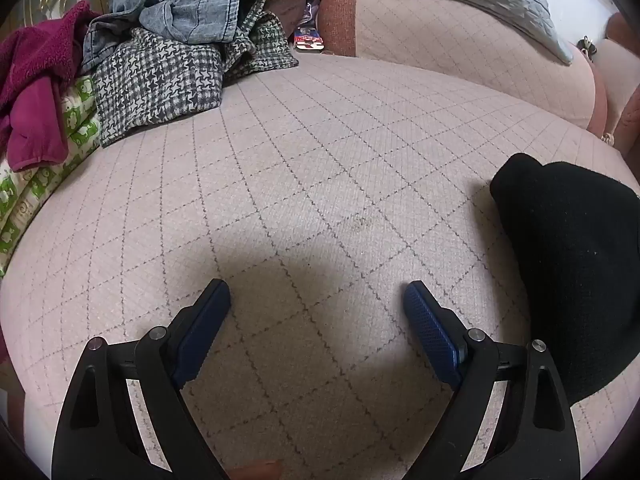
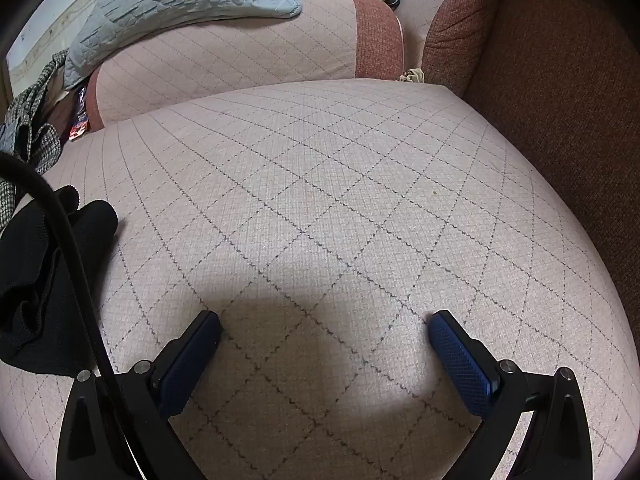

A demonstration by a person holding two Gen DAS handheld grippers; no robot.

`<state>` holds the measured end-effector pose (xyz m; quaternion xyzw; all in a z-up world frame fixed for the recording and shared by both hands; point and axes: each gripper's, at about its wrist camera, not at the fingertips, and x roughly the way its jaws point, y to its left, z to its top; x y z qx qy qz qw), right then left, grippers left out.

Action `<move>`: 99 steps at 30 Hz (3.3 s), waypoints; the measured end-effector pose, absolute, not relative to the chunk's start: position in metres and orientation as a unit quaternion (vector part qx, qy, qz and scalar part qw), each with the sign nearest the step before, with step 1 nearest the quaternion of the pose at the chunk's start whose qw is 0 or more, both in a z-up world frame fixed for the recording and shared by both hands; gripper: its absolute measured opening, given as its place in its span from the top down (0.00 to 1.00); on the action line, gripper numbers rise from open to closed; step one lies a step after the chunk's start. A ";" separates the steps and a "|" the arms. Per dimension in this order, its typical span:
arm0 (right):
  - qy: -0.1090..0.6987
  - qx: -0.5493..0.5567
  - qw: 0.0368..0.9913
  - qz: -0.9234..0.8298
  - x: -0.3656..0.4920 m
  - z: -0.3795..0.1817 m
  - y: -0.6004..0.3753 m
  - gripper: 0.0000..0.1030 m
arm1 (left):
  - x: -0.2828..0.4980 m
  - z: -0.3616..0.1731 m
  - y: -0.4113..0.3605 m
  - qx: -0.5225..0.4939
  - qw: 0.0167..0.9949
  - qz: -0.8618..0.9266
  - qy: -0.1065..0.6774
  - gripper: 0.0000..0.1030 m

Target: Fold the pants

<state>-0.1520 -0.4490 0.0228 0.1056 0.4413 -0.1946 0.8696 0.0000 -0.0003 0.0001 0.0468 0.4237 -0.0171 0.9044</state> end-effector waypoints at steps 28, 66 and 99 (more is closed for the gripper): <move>0.440 0.105 0.870 -0.195 -0.152 0.026 -0.450 0.00 | -0.002 0.000 0.000 0.044 0.905 -0.019 0.423 0.13; 0.452 0.094 0.865 -0.199 -0.144 0.023 -0.447 0.00 | 0.002 0.001 -0.002 0.051 0.902 -0.011 0.428 0.12; 0.441 0.235 0.866 0.041 -0.200 0.056 -0.400 0.11 | -0.031 0.016 -0.057 -0.146 0.864 -0.097 0.472 0.13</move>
